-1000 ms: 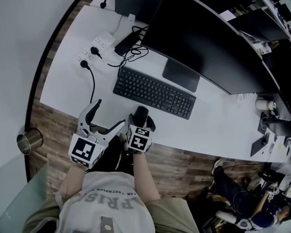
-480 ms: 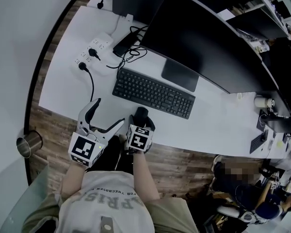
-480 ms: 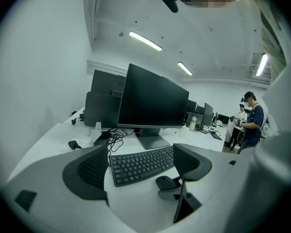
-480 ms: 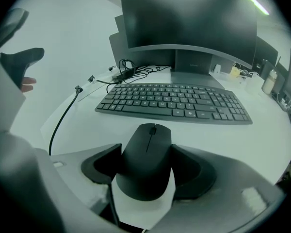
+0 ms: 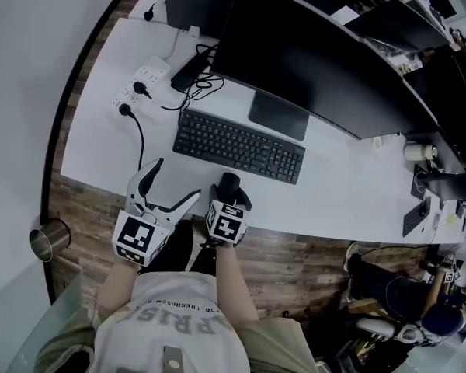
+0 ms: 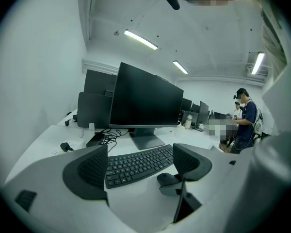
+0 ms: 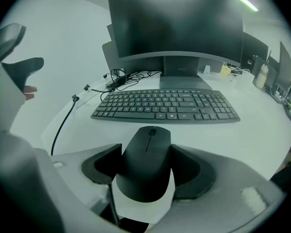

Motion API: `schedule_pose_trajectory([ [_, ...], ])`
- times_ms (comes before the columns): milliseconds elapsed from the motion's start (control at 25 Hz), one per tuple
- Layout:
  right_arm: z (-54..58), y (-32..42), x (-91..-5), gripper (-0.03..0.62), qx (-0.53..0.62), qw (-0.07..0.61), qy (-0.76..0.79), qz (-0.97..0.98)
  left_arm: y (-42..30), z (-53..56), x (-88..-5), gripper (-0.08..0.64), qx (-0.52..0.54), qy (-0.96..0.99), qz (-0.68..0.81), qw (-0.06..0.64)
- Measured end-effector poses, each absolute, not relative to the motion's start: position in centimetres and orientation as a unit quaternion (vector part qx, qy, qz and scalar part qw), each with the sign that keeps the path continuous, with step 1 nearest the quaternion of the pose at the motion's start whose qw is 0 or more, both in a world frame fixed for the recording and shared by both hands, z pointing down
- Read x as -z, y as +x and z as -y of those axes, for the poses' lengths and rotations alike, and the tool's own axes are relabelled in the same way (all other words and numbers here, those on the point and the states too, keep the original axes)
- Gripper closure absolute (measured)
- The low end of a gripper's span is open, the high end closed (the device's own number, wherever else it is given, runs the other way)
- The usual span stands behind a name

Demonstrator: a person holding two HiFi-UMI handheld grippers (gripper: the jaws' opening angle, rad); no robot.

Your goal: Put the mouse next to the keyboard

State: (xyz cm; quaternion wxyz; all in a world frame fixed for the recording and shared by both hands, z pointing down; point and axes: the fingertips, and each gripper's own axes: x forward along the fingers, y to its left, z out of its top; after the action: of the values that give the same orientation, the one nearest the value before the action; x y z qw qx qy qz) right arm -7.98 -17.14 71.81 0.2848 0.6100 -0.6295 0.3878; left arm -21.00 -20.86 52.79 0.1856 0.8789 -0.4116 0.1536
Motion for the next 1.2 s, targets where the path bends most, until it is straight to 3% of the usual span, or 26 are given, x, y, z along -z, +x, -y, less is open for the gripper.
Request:
schedule_pose_trajectory([
  [520, 16.6, -0.3, -70.0, 0.275, -0.376, 0.255, 0.624, 0.635, -14.7, 19.3, -51.5, 0.156, -0.164, 0.877, 0.421, 0.164],
  [1200, 17.1, 15.2, -68.6, 0.275, -0.359, 0.250, 0.622, 0.650, -0.8, 18.6, -51.0, 0.156, -0.165, 0.865, 0.446, 0.161],
])
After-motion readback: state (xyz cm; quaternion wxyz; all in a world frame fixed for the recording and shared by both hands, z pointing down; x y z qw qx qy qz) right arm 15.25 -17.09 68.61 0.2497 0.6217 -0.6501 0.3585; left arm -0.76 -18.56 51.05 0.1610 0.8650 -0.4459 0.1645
